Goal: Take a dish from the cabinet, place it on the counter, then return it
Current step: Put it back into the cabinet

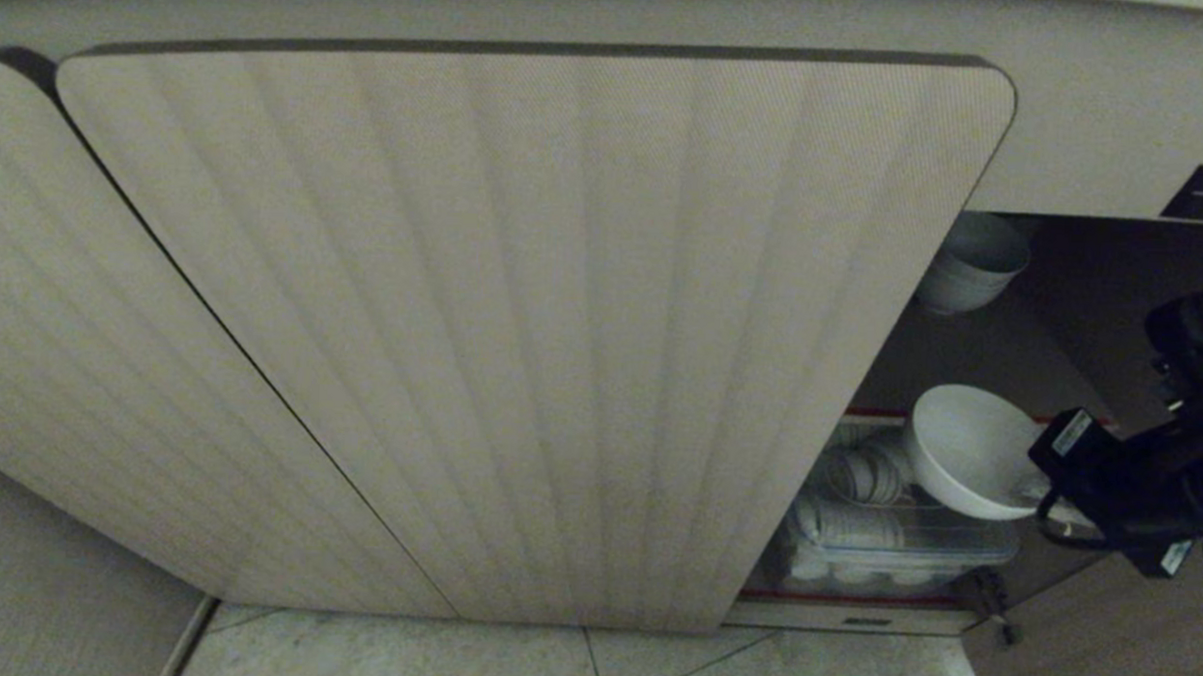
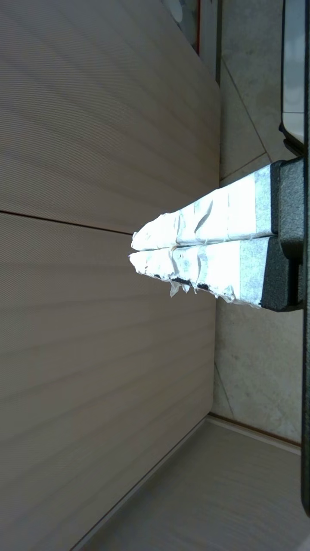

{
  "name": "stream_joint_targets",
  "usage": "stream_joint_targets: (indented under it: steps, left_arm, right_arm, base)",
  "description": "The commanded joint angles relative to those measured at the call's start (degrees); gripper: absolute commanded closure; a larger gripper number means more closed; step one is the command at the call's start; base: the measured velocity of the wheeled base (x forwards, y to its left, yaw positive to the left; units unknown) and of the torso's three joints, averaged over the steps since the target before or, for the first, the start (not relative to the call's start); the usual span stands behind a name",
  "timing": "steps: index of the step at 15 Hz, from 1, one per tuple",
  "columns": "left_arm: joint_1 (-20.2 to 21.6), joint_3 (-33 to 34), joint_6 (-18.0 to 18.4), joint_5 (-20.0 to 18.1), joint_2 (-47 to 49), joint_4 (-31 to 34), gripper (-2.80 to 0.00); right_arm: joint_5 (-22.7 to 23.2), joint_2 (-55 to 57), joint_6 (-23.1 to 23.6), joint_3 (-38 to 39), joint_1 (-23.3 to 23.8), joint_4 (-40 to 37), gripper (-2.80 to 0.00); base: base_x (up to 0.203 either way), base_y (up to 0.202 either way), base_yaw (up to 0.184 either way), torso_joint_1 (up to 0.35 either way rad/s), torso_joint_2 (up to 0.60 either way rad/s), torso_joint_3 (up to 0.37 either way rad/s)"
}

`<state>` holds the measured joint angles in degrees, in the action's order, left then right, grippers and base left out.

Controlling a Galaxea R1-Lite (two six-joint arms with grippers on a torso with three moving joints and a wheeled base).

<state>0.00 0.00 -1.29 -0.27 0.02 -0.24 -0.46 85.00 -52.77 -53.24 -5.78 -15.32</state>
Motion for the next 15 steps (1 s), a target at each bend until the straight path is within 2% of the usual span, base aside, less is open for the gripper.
stream_joint_targets:
  steps: [1,6,8,15]
  left_arm:
    - [0.00,0.00,-0.03,0.00,-0.02,-0.02,0.00]
    - [0.00,0.00,-0.03,0.00,-0.02,-0.02,0.00]
    - [0.00,0.00,-0.03,0.00,-0.02,-0.02,0.00]
    - [0.00,0.00,-0.03,0.00,-0.02,-0.02,0.00]
  right_arm:
    - [0.02,2.10,-0.31,-1.30,0.67,-0.06,0.00]
    - [0.53,5.96,-0.17,-6.12,3.32,-0.71,0.00]
    - [2.56,7.01,0.15,-8.23,4.40,-1.13,0.00]
    - [6.26,10.48,4.48,-12.95,7.18,-2.17,0.00]
  base:
    - [0.000,0.000,0.000,0.000,0.00,0.000]
    - [0.000,0.000,0.000,0.000,0.00,0.000]
    - [0.000,0.000,0.000,0.000,0.00,0.000]
    - [0.000,0.000,0.000,0.000,0.00,0.000]
